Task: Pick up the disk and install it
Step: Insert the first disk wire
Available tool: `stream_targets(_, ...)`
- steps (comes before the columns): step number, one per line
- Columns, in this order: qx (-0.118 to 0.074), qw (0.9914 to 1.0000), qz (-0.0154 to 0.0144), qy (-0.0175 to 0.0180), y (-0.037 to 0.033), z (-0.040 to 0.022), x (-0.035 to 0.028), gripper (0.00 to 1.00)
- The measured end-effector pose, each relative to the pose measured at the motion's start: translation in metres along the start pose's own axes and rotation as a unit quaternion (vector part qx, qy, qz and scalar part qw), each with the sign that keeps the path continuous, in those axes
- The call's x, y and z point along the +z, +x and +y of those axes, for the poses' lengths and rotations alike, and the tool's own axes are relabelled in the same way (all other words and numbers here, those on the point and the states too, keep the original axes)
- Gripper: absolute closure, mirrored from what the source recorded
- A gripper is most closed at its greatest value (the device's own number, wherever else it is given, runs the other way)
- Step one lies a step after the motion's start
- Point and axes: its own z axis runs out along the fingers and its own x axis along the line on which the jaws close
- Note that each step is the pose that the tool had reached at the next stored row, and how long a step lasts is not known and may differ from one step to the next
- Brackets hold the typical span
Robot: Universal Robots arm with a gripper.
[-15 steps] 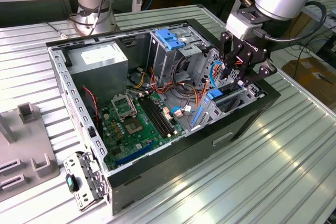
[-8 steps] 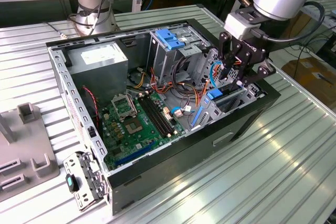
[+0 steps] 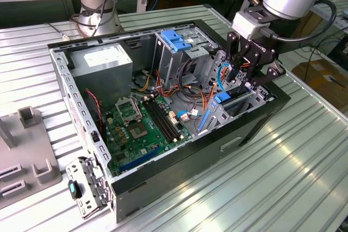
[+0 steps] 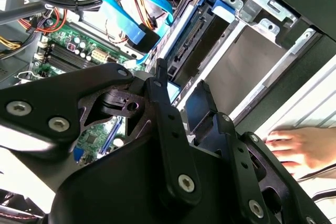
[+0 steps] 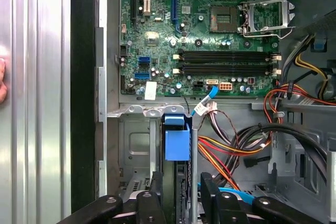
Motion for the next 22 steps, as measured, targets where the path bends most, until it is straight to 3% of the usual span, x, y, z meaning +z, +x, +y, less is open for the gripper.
stream_targets(12,0.000,1.00000,0.0005,0.0000,-0.0002,0.0001,-0.0154,0.58)
stream_targets(22,0.000,1.00000,0.0007,0.0000,-0.0004,0.0001,-0.0176,0.58)
